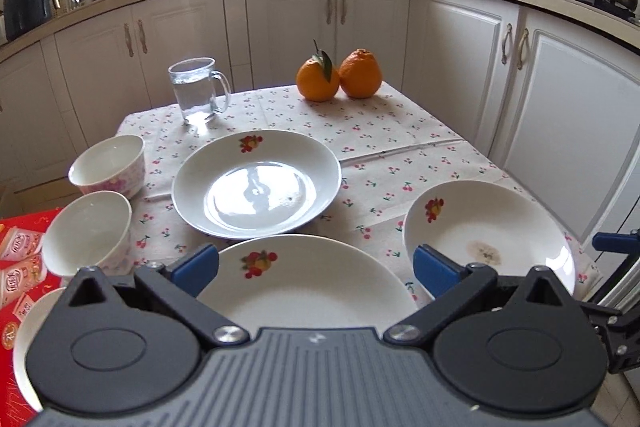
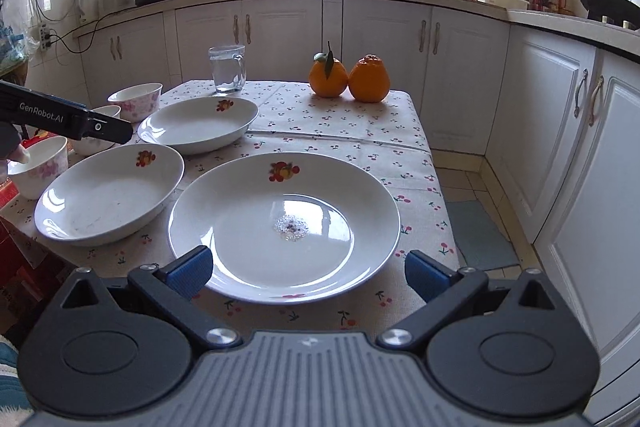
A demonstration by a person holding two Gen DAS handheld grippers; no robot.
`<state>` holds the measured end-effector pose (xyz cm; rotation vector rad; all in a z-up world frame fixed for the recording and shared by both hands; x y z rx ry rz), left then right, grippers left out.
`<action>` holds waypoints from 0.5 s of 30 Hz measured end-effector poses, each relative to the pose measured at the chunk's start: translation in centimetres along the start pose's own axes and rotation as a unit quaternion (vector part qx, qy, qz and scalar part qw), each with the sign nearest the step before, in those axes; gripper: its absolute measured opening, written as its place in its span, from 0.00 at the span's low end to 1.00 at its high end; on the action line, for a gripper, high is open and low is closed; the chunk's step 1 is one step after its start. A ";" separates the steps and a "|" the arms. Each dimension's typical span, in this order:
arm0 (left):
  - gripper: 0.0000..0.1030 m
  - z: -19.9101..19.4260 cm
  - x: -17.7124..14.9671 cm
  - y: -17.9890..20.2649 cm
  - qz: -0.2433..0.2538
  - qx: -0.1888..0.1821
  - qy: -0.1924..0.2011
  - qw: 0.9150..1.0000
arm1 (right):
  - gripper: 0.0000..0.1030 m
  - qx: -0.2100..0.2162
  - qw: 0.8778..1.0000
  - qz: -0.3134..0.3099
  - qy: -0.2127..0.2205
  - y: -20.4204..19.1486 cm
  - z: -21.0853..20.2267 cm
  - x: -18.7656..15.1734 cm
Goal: Organize plates and bowls
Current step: 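Move the left tool toward the white plate with the brown stain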
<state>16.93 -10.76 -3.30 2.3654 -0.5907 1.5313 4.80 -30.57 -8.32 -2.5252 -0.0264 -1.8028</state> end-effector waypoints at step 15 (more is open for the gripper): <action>1.00 2.8 0.2 4.1 0.064 -0.084 -0.035 0.994 | 1.00 0.051 0.996 -0.059 -0.046 0.0 1.3 -2.5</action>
Point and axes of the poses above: each gripper's, at about its wrist camera, not at the fingertips, and z roughly the way its jaws point, y to its right, x to its top, the point moved 6 cm from there along z, roughly the way its jaws point, and after that the axes turned 15 degrees about y, right-handed, at the moved point
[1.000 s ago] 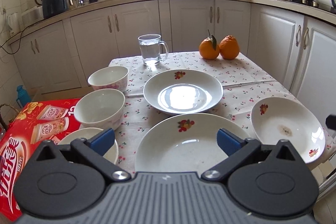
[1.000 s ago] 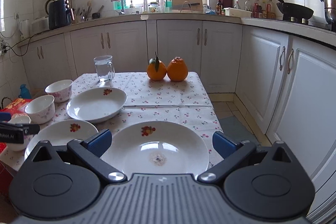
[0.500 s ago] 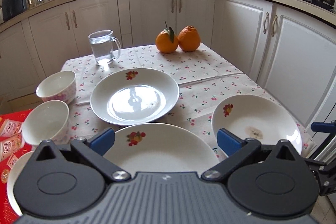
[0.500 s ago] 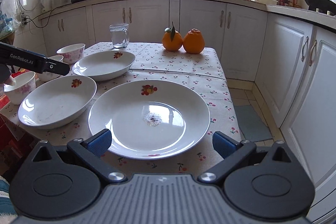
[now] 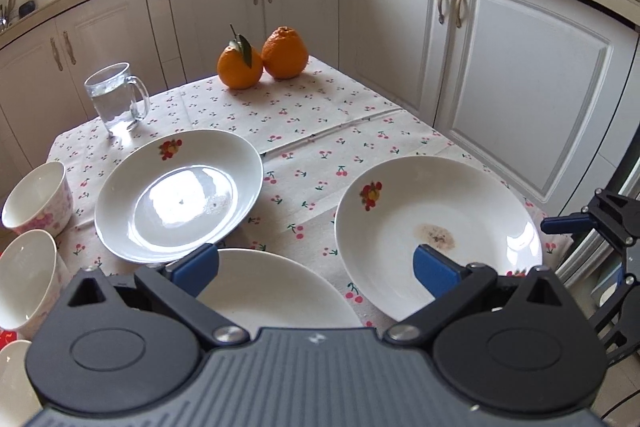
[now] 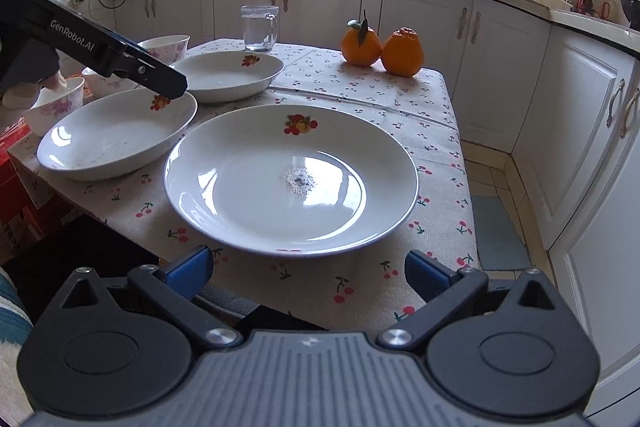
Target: Organize plates and bowls
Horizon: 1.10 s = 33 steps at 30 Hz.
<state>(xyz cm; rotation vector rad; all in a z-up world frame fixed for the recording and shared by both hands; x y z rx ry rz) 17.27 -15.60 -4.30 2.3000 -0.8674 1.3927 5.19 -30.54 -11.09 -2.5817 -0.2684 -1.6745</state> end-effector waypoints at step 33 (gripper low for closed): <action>0.97 11.3 0.0 3.0 0.046 -0.155 -0.158 0.974 | 1.00 0.075 0.996 0.003 -0.041 2.1 2.5 -0.2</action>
Point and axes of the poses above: each gripper's, at about its wrist camera, not at the fingertips, and z roughly the way its jaws point, y to its right, x to its top, the point moved 6 cm from there along z, roughly the way its jaws point, and after that the axes turned 15 degrees about y, right-handed, at the moved point
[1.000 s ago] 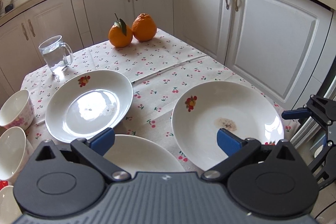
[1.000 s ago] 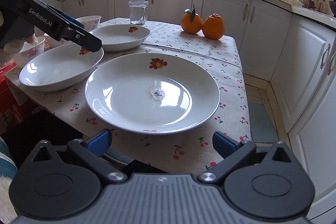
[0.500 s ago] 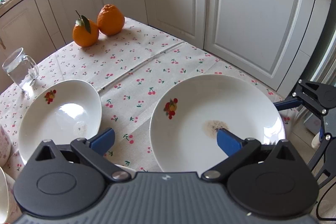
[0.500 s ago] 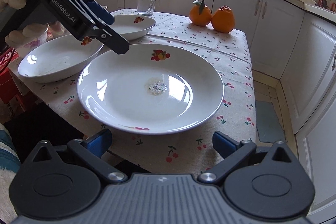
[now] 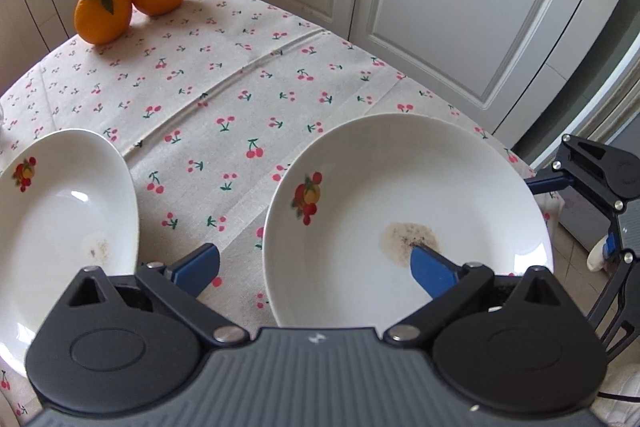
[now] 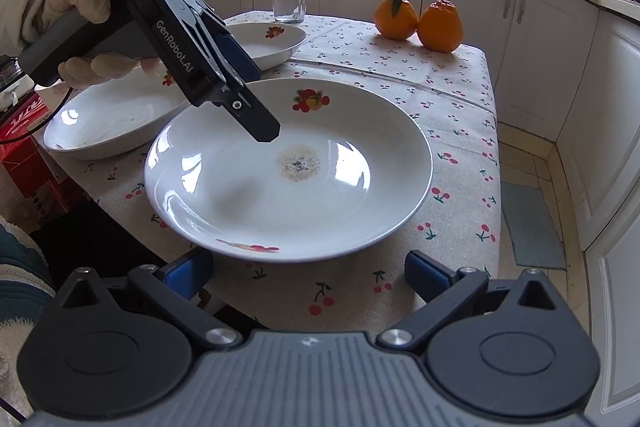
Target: Organize plates and bowls
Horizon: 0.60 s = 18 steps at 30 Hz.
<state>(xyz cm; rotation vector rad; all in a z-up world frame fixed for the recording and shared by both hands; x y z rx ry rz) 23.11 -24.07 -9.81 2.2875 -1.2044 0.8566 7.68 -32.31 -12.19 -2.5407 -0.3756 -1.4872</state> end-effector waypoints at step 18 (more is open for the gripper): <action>0.85 1.0 0.4 0.4 -0.005 -0.060 -0.044 0.997 | 0.91 0.034 0.999 -0.026 -0.003 -0.4 -0.1 0.6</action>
Point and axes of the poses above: each gripper's, at about its wrist camera, not at the fingertips, and z roughly the way its jaws point, y to its right, x to its top, the point moved 6 cm from there along z, roughly the way its jaws point, and after that the axes turned 15 degrees about y, right-handed, at the moved point
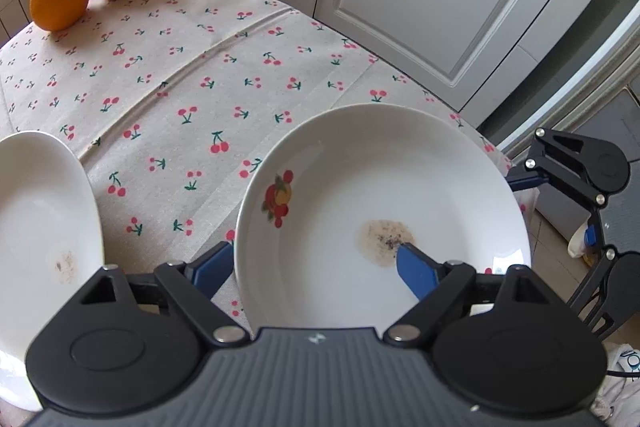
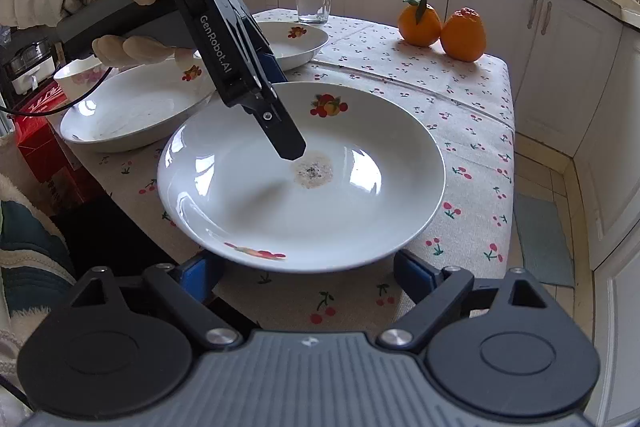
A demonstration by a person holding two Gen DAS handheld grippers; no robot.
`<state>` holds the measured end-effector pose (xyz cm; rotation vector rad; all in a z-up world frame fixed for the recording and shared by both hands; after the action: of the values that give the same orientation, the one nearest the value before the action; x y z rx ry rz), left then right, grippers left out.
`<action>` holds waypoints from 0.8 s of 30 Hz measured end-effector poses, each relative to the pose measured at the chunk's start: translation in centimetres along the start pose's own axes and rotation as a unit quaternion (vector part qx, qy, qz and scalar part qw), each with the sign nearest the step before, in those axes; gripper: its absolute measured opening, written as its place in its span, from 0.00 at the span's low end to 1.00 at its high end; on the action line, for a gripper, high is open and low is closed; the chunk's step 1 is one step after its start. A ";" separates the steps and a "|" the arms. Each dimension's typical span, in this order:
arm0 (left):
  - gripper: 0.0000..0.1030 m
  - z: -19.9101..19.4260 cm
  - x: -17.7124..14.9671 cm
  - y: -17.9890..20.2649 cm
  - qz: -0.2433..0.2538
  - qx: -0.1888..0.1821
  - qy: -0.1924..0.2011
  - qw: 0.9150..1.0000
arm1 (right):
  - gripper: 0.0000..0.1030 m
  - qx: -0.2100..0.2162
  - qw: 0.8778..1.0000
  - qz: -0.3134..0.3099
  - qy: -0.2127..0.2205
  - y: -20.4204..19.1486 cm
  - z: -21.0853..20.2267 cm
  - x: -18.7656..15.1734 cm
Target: Organize plates and bowls
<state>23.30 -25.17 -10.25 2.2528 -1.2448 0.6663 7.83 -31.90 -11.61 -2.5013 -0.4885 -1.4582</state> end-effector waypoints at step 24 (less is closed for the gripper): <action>0.81 0.6 1.1 -0.3 -0.003 -0.002 0.001 1.000 | 0.88 0.004 1.000 -0.011 -0.006 0.4 0.5 0.6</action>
<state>24.18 -26.14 -10.05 2.2513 -1.2369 0.6630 8.70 -32.01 -11.33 -2.5070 -0.5254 -1.4480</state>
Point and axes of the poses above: each gripper's, at about its wrist camera, not at the fingertips, and z roughly the way its jaws point, y to its right, x to its top, the point moved 6 cm from there along z, roughly the way its jaws point, and after that the axes turned 15 degrees about y, right-handed, at the moved point
